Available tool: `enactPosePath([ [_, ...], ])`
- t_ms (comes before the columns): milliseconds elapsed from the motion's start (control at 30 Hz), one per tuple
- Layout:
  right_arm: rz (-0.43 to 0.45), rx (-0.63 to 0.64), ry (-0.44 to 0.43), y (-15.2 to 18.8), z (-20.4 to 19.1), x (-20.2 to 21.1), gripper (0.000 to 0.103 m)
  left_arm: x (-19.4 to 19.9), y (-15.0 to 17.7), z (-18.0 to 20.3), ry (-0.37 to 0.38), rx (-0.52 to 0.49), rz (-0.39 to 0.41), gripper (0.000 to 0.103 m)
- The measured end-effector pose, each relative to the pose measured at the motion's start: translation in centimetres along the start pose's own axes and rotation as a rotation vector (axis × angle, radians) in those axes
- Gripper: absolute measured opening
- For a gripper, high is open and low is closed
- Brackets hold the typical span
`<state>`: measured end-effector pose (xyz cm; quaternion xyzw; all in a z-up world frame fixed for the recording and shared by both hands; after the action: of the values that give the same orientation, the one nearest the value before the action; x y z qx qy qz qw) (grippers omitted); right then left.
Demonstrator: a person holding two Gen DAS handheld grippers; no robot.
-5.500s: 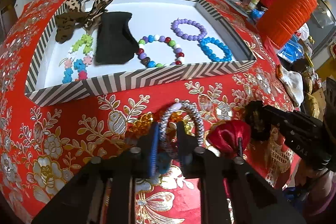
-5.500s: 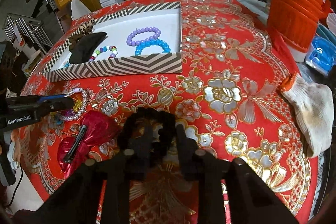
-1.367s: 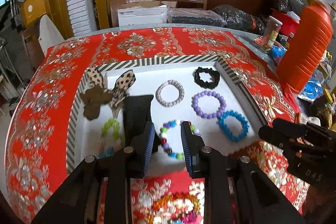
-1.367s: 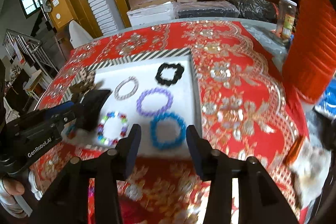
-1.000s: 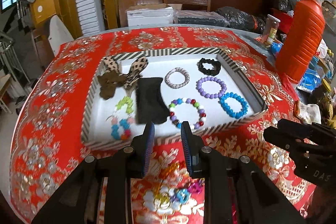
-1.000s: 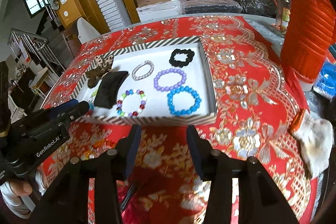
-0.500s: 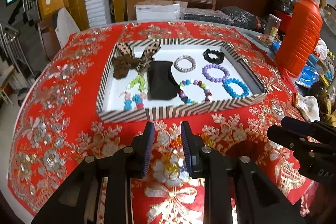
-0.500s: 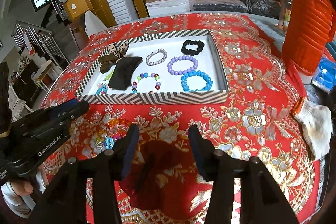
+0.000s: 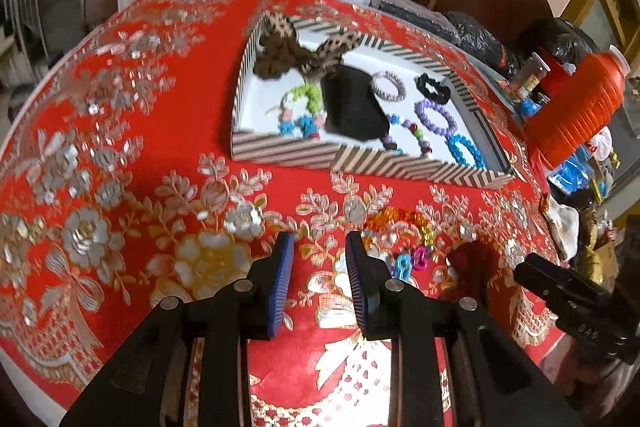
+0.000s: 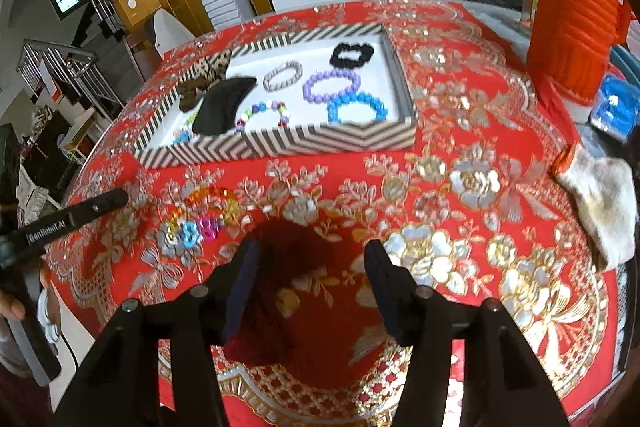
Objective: Organize jewelry
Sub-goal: 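Move both open tools back to the remaining jewelry pile, then grasp the amber bead bracelet with the left tool while the right tool grasps the red velvet pouch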
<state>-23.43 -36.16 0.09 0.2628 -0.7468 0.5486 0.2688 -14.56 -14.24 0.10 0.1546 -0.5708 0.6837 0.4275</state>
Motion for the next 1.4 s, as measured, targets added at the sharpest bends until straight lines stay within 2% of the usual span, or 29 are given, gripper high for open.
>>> enactPosePath([
  [100,-0.014,-0.002,-0.013,0.7,0.0,-0.2,0.058,-0.2,0.5,0.1,0.025,0.004,-0.017,0.016],
  [233,-0.040,-0.018,-0.075,1.6,-0.7,-0.5,0.058,-0.8,0.8,0.4,0.039,0.005,-0.029,0.018],
  [367,-0.059,0.003,-0.085,2.1,-1.7,-1.2,0.058,-1.5,1.0,1.0,0.040,-0.010,-0.043,0.019],
  [633,-0.076,0.021,-0.092,2.5,-2.9,-1.9,0.058,-1.7,0.9,1.5,-0.037,-0.080,-0.012,0.019],
  [833,-0.071,0.024,-0.082,2.4,-3.4,-2.2,0.058,-2.1,1.1,1.4,-0.060,-0.094,-0.018,0.019],
  [1133,-0.076,0.133,-0.018,2.6,-4.5,-3.2,0.058,-2.6,1.4,2.0,-0.045,-0.104,-0.032,0.019],
  [1267,-0.072,0.152,0.020,2.4,-3.2,-2.9,0.058,-2.9,1.3,2.0,-0.016,-0.091,-0.046,0.019],
  [1400,-0.067,0.084,0.020,1.9,-1.3,-2.2,0.058,-3.5,1.1,2.4,0.021,-0.088,-0.064,0.019],
])
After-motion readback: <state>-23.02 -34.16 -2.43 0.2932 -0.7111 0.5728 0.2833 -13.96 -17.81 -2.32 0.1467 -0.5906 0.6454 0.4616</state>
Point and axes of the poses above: each gripper's, at about its wrist camera, not at the fingertips, and x roughly against the way its jaws point, z to its right, y to its underside, the point moved 6 cm from there along -x, roughly the way its jaws point, and after that the axes turned 11 degrees about z, right-handed, at the moved point
